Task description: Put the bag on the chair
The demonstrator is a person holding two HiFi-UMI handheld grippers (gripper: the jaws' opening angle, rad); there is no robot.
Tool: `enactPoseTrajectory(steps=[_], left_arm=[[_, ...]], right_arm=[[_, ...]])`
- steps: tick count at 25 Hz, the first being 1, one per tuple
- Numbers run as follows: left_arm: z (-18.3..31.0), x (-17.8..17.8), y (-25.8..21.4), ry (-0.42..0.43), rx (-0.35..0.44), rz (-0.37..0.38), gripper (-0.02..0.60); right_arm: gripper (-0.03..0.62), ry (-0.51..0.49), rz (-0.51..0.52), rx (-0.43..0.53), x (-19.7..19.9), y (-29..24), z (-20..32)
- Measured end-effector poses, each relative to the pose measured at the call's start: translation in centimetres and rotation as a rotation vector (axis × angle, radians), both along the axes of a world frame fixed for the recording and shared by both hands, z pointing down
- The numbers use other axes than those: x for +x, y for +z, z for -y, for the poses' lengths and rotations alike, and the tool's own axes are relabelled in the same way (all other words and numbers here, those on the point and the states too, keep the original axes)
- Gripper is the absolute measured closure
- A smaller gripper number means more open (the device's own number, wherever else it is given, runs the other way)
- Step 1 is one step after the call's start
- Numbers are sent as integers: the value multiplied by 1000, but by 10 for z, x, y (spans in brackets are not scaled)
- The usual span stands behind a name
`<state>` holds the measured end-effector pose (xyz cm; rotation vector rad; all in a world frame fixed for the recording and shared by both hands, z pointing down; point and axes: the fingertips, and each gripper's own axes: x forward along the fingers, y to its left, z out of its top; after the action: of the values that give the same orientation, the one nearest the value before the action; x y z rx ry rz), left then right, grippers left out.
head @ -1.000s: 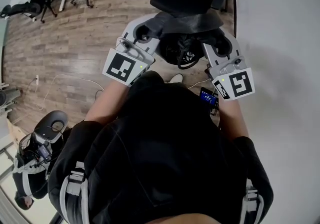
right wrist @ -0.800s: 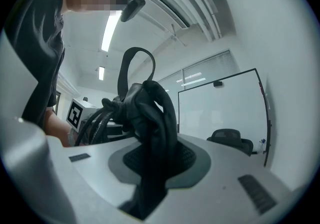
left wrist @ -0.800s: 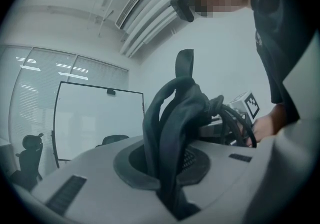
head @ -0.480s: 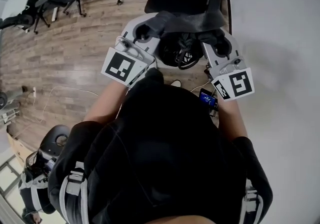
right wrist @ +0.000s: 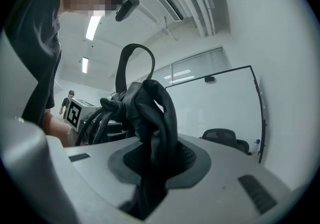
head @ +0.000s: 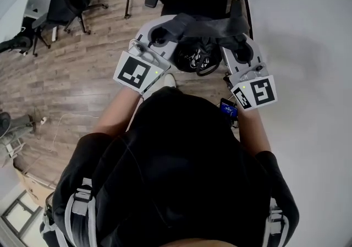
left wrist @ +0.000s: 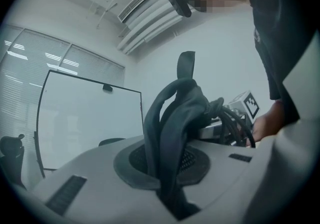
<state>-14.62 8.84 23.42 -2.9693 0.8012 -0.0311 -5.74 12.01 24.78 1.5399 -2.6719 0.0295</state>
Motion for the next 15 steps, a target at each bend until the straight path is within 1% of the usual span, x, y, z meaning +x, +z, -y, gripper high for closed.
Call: enactPoseTrajectory(steps=[7, 15], left_arm=[[1, 4, 14, 68, 15, 3, 546], [6, 11, 45, 79, -7, 10, 546]], right_arm=[[516, 73, 43, -5, 3, 18, -1], [516, 92, 54, -26, 9, 49, 1]])
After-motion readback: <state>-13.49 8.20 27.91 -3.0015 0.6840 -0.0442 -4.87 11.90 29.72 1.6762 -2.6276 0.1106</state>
